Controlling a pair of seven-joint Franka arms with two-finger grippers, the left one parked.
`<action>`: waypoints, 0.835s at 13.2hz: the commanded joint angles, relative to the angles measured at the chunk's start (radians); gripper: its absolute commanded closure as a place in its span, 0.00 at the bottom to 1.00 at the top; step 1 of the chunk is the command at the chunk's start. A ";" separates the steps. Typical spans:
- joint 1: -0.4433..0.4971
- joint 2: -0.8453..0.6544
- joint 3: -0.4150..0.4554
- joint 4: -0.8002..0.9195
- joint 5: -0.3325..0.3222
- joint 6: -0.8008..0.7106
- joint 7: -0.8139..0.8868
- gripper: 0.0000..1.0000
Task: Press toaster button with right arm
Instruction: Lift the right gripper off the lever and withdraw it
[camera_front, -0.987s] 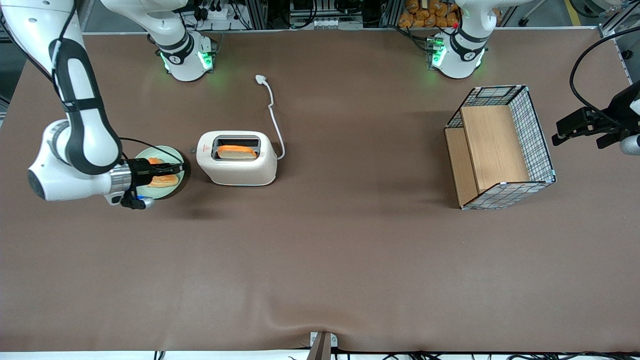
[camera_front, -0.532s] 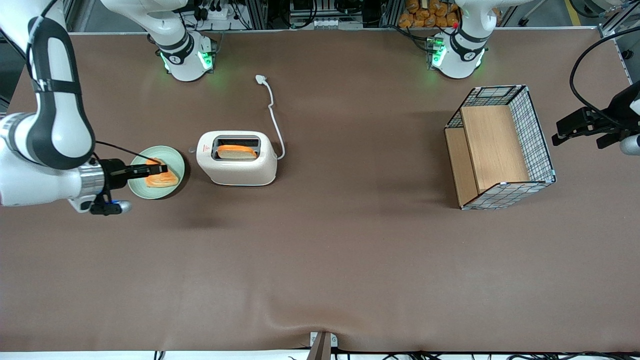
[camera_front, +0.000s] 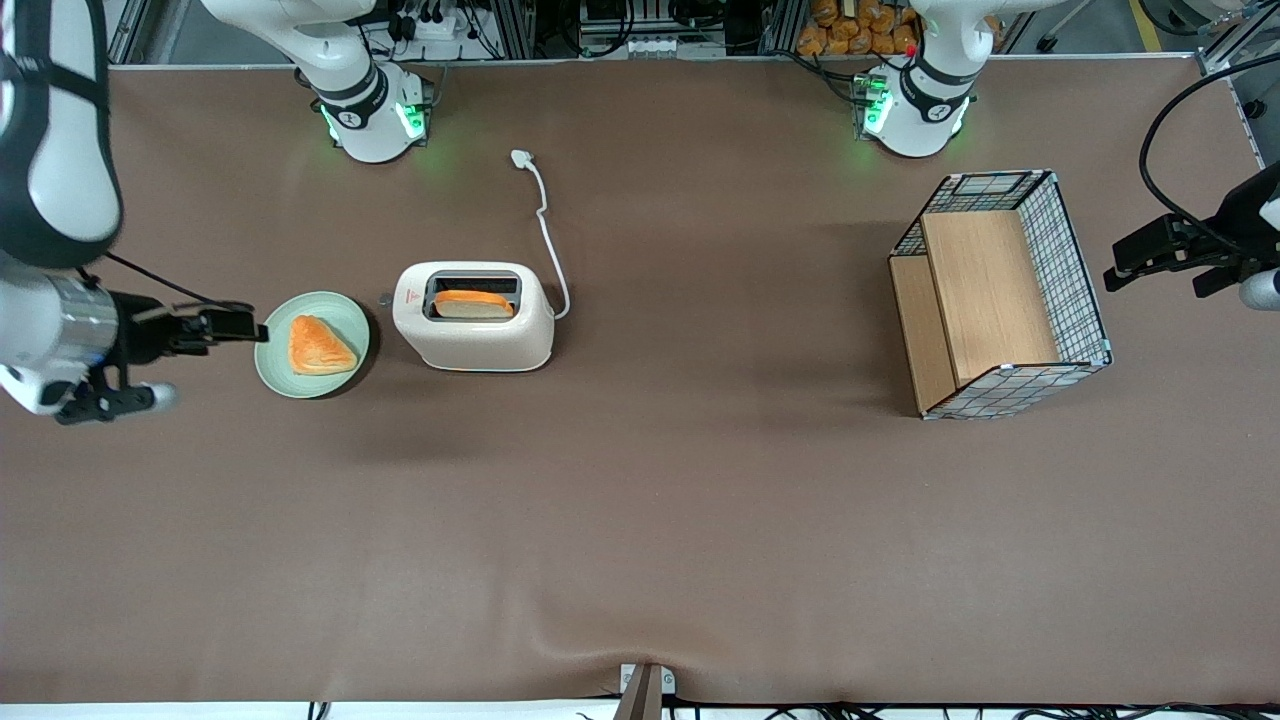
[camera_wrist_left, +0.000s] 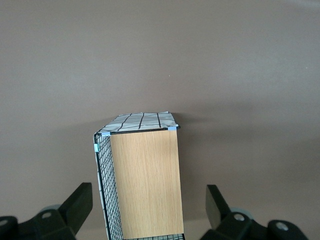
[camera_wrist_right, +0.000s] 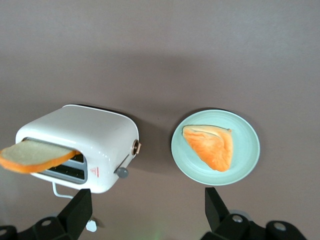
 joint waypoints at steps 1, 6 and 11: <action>-0.008 -0.075 0.007 -0.008 -0.075 -0.016 -0.023 0.00; -0.010 -0.230 0.007 -0.025 -0.196 0.005 -0.039 0.00; -0.050 -0.392 0.006 -0.112 -0.210 -0.018 -0.029 0.00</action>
